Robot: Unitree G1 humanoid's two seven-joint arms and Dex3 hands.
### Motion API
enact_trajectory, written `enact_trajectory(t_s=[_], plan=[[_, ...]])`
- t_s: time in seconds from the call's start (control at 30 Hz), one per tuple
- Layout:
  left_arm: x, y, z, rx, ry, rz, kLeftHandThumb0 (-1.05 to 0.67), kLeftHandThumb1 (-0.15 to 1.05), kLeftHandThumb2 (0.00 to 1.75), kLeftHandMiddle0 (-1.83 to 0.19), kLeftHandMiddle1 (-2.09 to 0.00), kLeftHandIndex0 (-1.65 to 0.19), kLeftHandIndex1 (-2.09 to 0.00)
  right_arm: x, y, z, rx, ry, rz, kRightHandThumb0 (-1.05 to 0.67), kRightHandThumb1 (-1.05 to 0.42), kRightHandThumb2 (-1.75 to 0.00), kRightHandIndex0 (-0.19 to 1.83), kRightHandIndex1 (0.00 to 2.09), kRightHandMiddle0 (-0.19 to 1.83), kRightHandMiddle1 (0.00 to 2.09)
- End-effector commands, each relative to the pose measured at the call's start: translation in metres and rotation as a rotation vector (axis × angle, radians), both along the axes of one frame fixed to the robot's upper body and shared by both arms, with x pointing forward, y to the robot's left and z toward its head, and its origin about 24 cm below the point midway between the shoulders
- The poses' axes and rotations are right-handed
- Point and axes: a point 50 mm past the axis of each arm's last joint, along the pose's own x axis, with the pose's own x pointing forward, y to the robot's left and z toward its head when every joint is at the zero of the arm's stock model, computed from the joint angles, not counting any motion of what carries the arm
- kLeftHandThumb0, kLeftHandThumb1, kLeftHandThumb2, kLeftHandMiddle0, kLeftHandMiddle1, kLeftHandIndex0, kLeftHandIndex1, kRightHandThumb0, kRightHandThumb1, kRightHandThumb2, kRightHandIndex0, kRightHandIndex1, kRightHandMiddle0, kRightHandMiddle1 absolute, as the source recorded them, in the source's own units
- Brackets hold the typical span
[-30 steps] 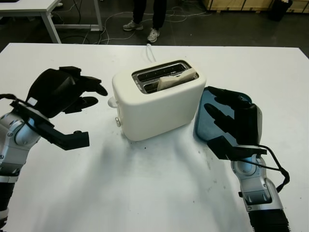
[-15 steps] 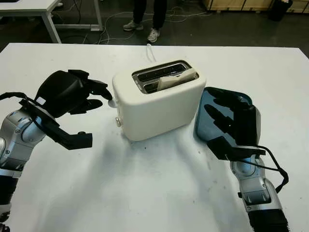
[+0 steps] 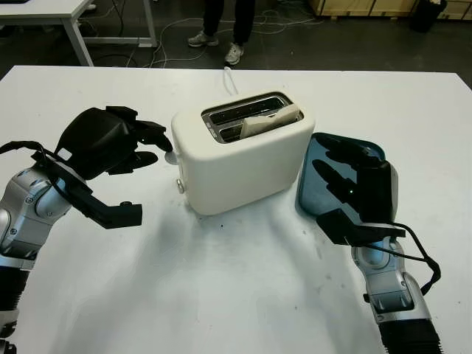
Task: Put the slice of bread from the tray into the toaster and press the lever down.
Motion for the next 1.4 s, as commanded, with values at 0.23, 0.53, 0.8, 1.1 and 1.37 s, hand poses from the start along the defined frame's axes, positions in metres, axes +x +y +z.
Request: enact_trajectory(t_s=[0.23,0.53,0.8,1.1,1.37], plan=[[-0.0073,-0.0079,0.0023,-0.018,-0.016,-0.045,-0.25,0.92,0.22,-0.62,-1.46,-0.71,-0.82,-0.0015,-0.001,-0.0004,0.002,-0.009,0.008,-0.39,-0.92,-0.12,0.94,0.37,0.96,0.0],[-0.0074,-0.0077,0.0005,-0.024,-0.015,-0.048,-0.25,0.92,0.21,-0.63,-1.47,-0.71,-0.84,-0.0014,-0.001,-0.0014,0.008,-0.009,0.014,-0.4,-0.92,-0.12,0.93,0.36,0.96,0.0],[-0.0056,-0.0061,-0.0002,0.004,-0.004,-0.021,-0.27,0.92,0.26,-0.61,-1.44,-0.67,-0.84,-0.0016,-0.0011,-0.001,0.003,-0.011,0.021,-0.41,-0.92,-0.12,0.94,0.35,0.95,0.0],[-0.0052,-0.0066,-0.0022,-0.001,-0.003,-0.024,-0.26,0.92,0.24,-0.61,-1.42,-0.69,-0.84,-0.0018,-0.001,-0.002,-0.005,-0.026,0.036,-0.4,-0.92,-0.1,0.93,0.35,0.95,0.0],[-0.0058,-0.0099,-0.005,-0.016,0.006,-0.059,-0.27,0.92,0.26,-0.64,-1.4,-0.71,-0.85,-0.0017,-0.001,-0.0029,-0.001,-0.025,0.038,-0.4,-0.92,-0.1,0.92,0.36,0.95,0.0]])
